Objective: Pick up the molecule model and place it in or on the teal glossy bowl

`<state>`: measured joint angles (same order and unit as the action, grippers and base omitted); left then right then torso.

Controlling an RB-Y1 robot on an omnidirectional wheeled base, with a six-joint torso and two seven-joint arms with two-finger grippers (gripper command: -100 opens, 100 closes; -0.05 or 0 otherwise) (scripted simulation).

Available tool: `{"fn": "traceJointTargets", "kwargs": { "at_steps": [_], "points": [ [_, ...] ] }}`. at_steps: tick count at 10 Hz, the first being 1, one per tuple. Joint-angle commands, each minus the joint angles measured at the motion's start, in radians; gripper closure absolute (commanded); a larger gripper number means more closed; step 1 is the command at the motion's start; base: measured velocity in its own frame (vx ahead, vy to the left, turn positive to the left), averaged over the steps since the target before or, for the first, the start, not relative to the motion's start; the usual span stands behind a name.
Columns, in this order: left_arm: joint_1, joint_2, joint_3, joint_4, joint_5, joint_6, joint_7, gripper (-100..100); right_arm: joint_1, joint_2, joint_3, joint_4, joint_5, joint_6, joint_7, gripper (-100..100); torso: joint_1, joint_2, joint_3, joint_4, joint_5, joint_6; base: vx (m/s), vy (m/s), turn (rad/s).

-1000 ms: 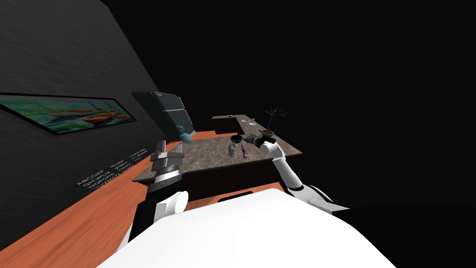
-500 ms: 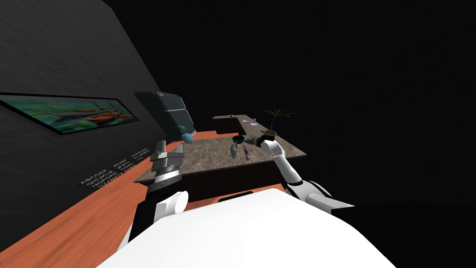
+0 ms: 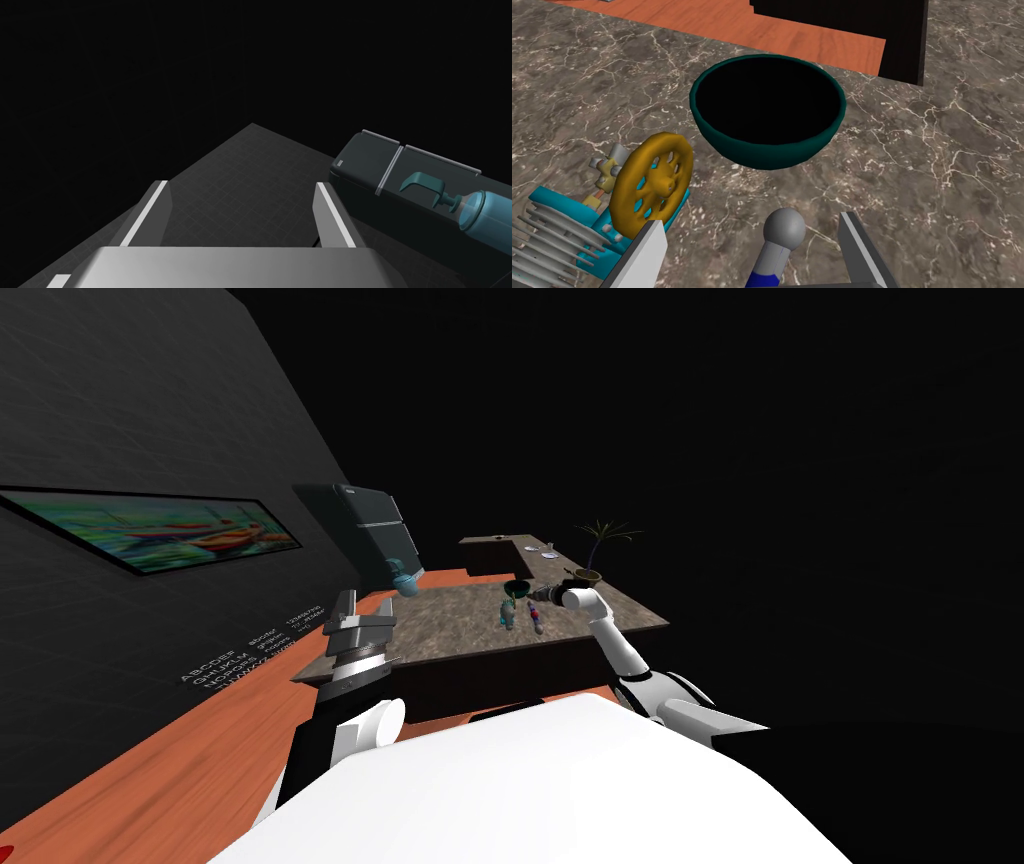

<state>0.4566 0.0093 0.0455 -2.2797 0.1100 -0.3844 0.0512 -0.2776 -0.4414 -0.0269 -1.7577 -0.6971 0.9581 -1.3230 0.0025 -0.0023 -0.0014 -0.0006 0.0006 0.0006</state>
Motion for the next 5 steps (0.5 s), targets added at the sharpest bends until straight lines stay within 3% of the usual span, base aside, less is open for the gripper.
{"fn": "traceJointTargets", "kwargs": {
  "at_steps": [1, 5],
  "points": [
    [0.000, 0.000, 0.000, 0.000, 0.000, 0.000, 0.000, 0, -0.016, -0.017, -0.003, 0.039, -0.019, 0.050, -0.030, -100, 0.000, 0.000, 0.000, 0.000, 0.000, 0.000, 0.046, 0.046, 0.025],
    [0.000, 0.000, 0.000, 0.000, 0.000, 0.000, 0.000, 0, -0.026, -0.051, 0.001, 0.120, -0.052, 0.146, -0.094, -100, -0.001, 0.000, 0.000, 0.000, 0.000, 0.000, 0.038, 0.035, 0.025]
  ]
}}
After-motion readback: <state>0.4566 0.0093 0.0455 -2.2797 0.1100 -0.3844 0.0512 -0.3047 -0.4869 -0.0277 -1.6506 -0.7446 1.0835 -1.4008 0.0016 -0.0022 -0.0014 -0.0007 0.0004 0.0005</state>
